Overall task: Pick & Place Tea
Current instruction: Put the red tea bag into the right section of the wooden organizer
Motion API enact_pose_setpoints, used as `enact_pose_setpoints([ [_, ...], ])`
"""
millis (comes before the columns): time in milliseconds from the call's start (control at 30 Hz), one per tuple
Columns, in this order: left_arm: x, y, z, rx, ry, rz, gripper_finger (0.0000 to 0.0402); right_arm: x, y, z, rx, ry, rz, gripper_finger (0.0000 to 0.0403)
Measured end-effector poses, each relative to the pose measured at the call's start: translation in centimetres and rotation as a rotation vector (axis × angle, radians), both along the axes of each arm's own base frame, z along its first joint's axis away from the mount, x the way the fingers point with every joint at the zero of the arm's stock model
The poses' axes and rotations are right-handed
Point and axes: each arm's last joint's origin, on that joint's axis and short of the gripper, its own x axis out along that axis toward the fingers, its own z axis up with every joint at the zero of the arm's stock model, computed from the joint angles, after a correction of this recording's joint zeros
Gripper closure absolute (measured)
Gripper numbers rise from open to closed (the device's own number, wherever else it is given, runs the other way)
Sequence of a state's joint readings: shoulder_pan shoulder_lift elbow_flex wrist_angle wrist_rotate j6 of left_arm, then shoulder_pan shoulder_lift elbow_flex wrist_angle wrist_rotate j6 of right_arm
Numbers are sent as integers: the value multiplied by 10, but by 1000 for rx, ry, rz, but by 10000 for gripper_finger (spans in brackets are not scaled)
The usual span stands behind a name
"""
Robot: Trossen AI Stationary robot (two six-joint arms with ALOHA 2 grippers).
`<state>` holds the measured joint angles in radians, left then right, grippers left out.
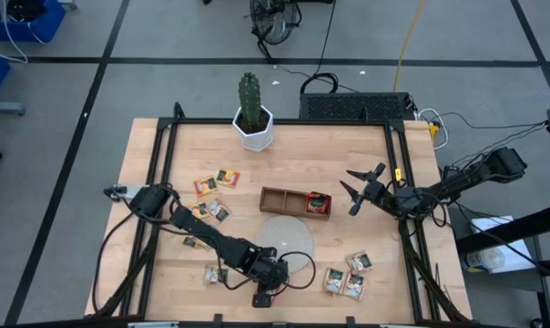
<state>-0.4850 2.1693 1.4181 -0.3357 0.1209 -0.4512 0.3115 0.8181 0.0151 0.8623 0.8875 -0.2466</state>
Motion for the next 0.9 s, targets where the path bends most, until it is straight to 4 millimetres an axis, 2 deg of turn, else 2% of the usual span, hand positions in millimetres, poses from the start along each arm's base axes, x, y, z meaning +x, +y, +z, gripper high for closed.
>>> enact_pose_setpoints([
  [67, 0, 0, 0, 5, -2, 1, 396, 0, 0, 0, 0, 0, 0, 236],
  [267, -6, 3, 27, 49, -66, 16, 400, 0, 0, 0, 0, 0, 0, 236],
  [433, -12, 5, 83, 160, -300, 37, 401, 0, 0, 0, 2, -2, 0, 236],
  [667, -19, 18, 136, 510, -585, 103, 401, 0, 1, 0, 27, -18, 31, 236],
  [800, -11, 32, 148, 752, -677, 159, 401, 2, 3, 1, 81, -55, 126, 236],
  [900, 3, 54, 157, 826, -734, 193, 401, 3, 4, 3, 116, -95, 219, 236],
])
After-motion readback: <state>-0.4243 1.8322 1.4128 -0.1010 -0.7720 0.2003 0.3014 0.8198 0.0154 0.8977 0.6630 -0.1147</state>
